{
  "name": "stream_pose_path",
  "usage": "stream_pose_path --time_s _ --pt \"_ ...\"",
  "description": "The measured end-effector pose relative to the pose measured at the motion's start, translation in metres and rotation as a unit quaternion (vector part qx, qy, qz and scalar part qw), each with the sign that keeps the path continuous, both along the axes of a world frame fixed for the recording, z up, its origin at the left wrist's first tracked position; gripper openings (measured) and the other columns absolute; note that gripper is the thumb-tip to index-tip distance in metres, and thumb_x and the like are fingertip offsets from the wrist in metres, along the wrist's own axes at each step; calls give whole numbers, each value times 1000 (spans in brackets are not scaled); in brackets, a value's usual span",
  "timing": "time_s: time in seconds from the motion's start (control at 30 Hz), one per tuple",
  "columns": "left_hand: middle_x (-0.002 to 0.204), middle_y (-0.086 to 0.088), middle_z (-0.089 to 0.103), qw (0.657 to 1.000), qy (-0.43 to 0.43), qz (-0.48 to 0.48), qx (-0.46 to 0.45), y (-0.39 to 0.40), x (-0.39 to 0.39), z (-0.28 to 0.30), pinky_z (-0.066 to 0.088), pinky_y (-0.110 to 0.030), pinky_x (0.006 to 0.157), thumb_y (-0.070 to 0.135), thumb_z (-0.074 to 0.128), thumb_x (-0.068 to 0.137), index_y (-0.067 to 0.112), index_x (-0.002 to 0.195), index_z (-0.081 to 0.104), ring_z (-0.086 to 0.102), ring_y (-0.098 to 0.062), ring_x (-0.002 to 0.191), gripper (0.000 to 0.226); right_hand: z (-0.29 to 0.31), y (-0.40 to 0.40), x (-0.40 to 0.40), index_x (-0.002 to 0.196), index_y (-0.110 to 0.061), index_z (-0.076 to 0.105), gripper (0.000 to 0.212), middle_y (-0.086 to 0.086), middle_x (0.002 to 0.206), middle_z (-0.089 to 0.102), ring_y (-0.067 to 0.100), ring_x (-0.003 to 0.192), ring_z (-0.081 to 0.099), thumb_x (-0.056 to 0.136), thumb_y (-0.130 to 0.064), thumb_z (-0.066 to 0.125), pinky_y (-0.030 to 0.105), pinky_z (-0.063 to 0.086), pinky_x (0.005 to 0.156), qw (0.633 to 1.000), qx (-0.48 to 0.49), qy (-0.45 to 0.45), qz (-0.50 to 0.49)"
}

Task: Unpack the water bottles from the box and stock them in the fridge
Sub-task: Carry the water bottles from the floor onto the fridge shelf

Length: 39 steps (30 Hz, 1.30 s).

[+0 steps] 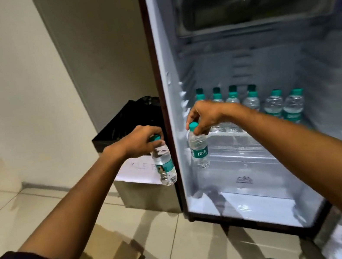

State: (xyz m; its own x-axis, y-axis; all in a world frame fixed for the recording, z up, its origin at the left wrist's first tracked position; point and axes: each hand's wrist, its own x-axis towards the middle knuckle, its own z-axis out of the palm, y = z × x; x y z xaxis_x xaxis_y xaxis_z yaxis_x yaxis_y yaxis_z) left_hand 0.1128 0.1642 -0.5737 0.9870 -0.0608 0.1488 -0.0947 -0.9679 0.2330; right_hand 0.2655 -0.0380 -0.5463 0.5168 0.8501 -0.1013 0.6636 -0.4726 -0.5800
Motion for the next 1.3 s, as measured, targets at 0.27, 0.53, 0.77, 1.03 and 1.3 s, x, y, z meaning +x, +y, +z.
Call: stream_pose_path --time_s 0.27,0.53,0.77,1.03,1.3 --pt "52 -3 62 998 15 17 -64 -67 70 47 53 -30 51 42 74 82 13 79 54 64 -17 43 36 38 -79 38 87 -6 71 10 10 79 71 16 65 65 80 0 76 24 58 58 996 35 -3 -84" --pt "69 -14 70 983 68 10 -168 -119 120 84 57 -30 57 30 85 71 7 76 58 72 -28 61 36 60 -128 53 99 -1 70 19 12 87 72 17 70 67 81 -3 76 27 59 63 989 40 -24 -141" --pt "88 -26 69 969 114 -2 -218 -141 144 101 61 -36 70 15 80 76 -14 96 64 72 -30 71 39 74 -151 67 93 -5 72 14 12 84 72 19 69 68 80 -6 77 37 60 72 982 52 -44 -174" --pt "81 -16 73 978 117 -21 -174 -154 159 111 61 -36 72 17 75 83 -3 89 66 74 -25 71 22 89 -168 71 102 -4 71 24 13 90 72 18 72 70 80 -8 78 25 60 61 966 87 -95 -223" --pt "47 -1 63 996 46 -11 -77 -163 171 105 49 -29 56 38 62 93 10 73 52 68 -14 48 36 91 -179 79 103 -7 70 28 10 92 70 15 70 70 77 -9 80 17 55 51 947 124 -136 -265"
